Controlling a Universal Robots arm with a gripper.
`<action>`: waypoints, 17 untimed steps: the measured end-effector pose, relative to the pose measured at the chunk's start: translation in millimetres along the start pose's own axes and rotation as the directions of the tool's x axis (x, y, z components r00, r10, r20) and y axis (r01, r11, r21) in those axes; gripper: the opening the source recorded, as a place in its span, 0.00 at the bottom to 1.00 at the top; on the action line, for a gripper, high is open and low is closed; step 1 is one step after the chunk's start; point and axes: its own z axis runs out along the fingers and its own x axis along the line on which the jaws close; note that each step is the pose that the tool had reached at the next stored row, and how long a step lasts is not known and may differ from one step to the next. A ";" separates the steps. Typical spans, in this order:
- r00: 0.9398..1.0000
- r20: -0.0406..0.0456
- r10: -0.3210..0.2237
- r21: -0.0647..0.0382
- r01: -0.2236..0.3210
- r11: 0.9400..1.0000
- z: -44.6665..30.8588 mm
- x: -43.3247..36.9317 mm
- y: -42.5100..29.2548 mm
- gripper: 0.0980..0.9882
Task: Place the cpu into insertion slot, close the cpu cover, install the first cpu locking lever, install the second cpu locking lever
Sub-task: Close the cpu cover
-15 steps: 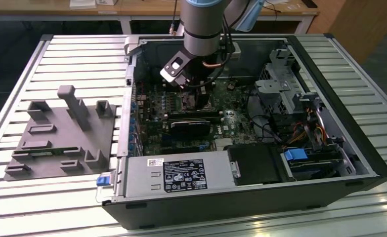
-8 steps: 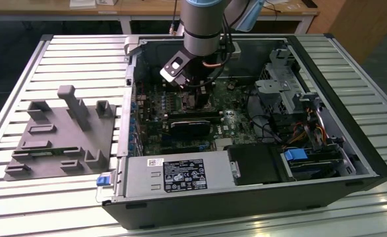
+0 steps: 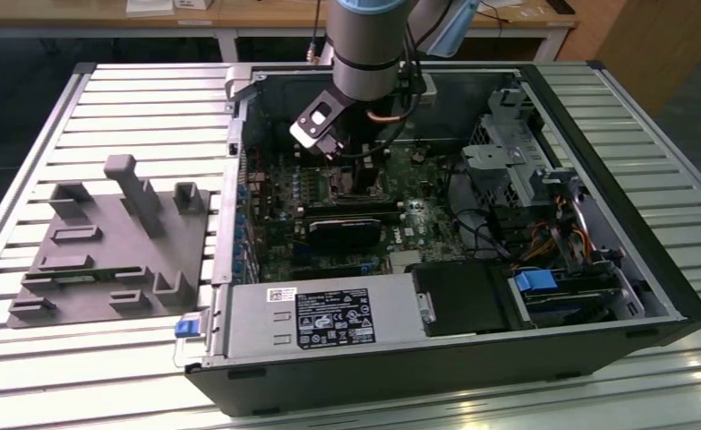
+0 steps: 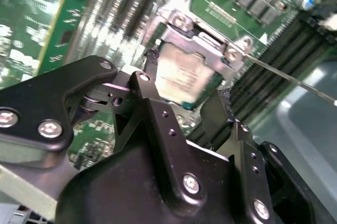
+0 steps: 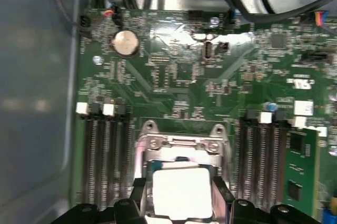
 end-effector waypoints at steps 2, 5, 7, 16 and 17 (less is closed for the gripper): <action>1.000 -0.015 0.000 0.000 0.000 1.000 0.0 -0.2 0.0 0.56; 1.000 -0.017 0.000 -0.001 0.000 1.000 0.4 -1.0 -0.1 0.56; 1.000 -0.017 0.000 -0.001 0.000 1.000 0.7 -1.7 -0.1 0.56; 1.000 -0.016 0.000 -0.001 0.000 1.000 4.8 -2.5 -0.2 0.56; 1.000 -0.016 0.000 -0.001 0.000 1.000 4.9 -2.5 -0.2 0.56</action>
